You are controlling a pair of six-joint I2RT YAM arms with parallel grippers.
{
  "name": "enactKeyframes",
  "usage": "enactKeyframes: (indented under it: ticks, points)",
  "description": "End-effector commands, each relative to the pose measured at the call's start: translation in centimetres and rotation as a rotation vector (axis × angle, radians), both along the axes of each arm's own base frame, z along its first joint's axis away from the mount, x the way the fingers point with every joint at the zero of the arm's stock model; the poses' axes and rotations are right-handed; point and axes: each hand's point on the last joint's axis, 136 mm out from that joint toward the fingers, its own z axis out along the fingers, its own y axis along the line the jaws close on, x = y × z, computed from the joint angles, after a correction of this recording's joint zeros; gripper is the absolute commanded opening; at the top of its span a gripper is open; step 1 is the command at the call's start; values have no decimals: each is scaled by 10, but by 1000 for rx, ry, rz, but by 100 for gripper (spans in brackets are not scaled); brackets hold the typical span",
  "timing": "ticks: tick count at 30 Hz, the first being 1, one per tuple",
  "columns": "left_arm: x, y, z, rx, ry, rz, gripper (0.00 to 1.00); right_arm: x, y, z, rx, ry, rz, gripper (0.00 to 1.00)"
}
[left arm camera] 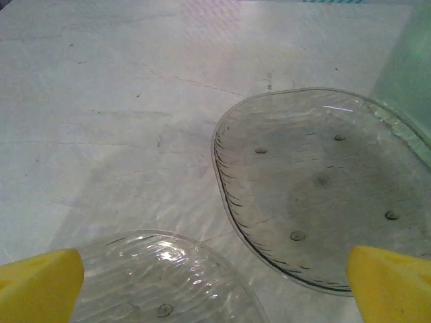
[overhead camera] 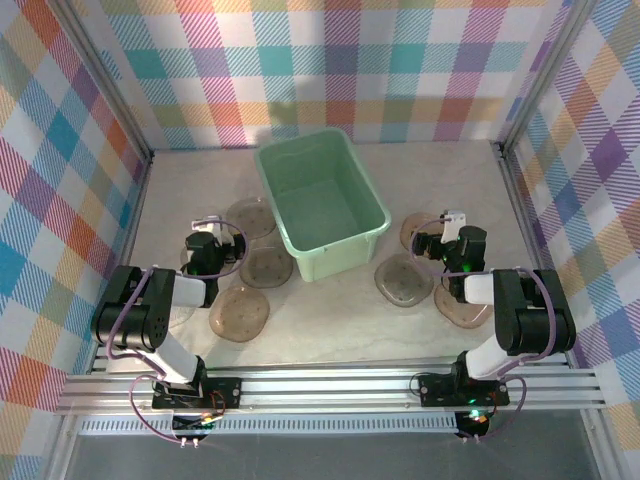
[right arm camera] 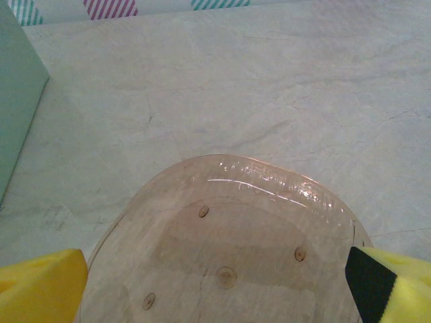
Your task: Place the plates into the plastic bin on the countertop
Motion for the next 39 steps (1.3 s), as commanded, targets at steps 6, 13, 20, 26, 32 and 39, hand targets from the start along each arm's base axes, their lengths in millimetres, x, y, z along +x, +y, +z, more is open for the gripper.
enactKeyframes:
  ticks: [6, 13, 20, 26, 32, 39]
  points:
    - [0, 3, 9, -10, -31, 17, 100, 2, -4, 9, 9, -23, -17, 99]
    - [0, 3, 9, -9, -30, 16, 100, 2, -4, 8, 8, -21, -18, 99]
    - [0, 3, 9, -9, -30, 17, 100, 3, -4, 8, 10, -20, -19, 99]
    - [0, 3, 9, -10, -30, 18, 100, 3, -4, 8, 10, -20, -19, 99]
    - [0, 3, 9, -10, -30, 17, 100, 3, -4, 8, 9, -20, -18, 99]
    - [5, 6, 22, -13, 1, 40, 100, 3, -9, 17, 10, -13, -49, 99]
